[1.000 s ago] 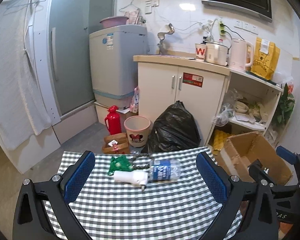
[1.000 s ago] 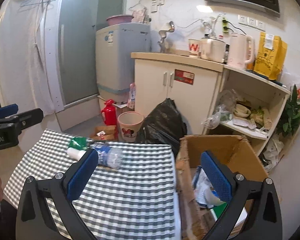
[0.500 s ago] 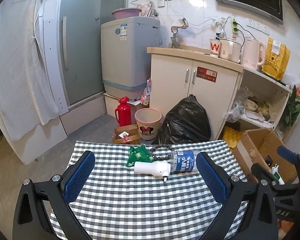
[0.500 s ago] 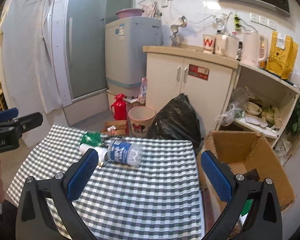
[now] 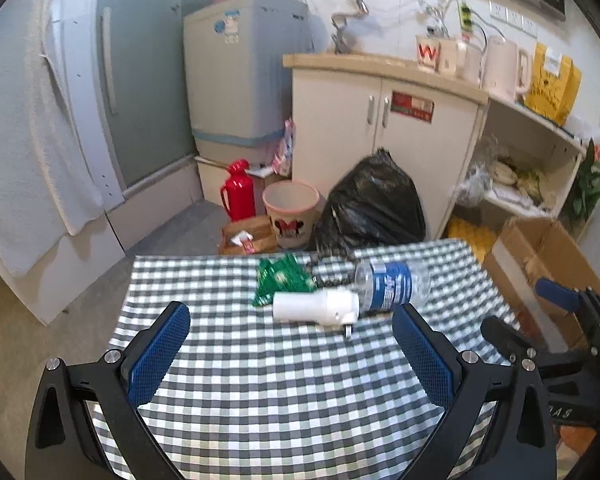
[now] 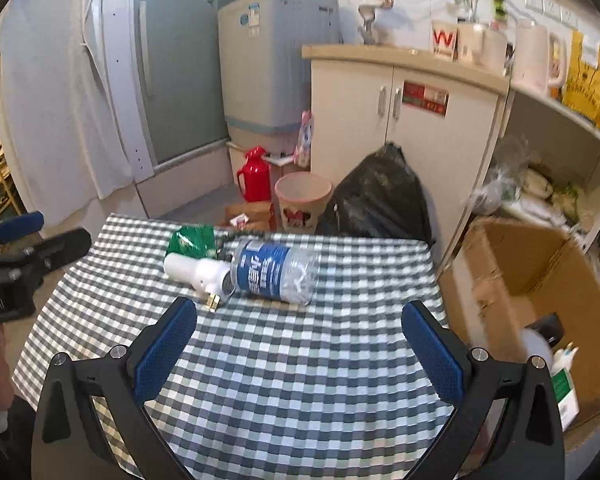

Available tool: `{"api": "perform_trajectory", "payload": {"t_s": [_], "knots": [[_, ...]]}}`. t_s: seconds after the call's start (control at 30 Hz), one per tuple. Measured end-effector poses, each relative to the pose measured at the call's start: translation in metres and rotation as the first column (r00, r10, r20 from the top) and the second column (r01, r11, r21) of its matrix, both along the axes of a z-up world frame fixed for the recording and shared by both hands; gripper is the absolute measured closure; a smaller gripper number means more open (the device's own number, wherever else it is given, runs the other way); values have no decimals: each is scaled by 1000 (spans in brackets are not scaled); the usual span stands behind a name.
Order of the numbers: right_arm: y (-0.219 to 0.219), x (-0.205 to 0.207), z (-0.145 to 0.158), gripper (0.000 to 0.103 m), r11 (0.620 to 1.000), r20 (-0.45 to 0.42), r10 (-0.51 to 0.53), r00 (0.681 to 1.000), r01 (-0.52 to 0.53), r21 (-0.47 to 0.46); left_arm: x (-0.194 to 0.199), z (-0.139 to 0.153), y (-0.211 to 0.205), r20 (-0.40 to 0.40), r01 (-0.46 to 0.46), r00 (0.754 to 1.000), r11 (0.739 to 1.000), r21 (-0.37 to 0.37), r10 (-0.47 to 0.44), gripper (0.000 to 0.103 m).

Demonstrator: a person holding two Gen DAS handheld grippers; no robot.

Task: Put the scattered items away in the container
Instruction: 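Move both grippers back from the box toward the table, then grasp the white roll with left gripper while right gripper grasps the floss bottle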

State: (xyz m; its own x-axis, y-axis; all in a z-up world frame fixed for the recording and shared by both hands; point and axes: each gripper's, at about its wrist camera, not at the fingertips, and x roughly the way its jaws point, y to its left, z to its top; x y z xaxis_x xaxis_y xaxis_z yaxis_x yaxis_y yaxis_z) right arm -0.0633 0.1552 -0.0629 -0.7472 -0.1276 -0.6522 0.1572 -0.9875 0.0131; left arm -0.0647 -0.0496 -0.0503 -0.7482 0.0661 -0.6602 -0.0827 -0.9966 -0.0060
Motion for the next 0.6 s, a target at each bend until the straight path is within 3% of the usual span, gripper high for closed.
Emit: {"api": "perform_trajectory", "payload": {"t_s": [0.6], "knots": [[-2, -49, -33, 0, 999, 91, 15, 996, -13, -30, -60, -69, 0, 164, 53, 985, 998, 39, -59, 0]]}}
